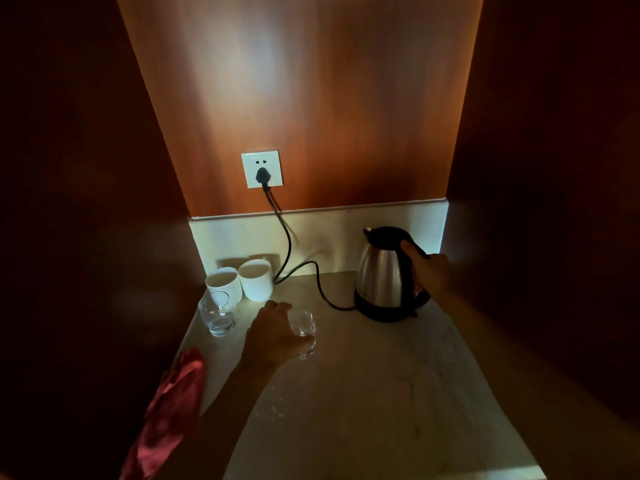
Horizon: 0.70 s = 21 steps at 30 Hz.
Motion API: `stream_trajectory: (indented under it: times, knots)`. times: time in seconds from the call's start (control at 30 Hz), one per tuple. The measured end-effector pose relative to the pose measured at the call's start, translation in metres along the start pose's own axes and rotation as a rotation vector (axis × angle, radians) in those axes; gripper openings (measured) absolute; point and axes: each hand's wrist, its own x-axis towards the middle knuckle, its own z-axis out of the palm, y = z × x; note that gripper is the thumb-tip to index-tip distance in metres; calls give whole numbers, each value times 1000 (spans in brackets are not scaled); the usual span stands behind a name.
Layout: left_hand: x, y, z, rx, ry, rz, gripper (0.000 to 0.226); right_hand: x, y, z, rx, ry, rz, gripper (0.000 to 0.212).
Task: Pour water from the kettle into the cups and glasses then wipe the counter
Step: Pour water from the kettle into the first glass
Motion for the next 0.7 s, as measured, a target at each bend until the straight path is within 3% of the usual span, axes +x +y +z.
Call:
stream_trajectory:
  times: [0.3,0.4,0.57,0.7]
  knots:
    - [-12,-3,17,3,-18,67,74,1,2,0,18,-10,4,62]
    - [-12,-7,24,-8,-12,76,81,3,3,0,21,-14,8,62]
    - [-18,-24,39,-450,-47,-41,108,3,5,2,54,13,1,62]
    - [-24,-31,52,-628,0,-46,75,5,5,4,30,37,7,64]
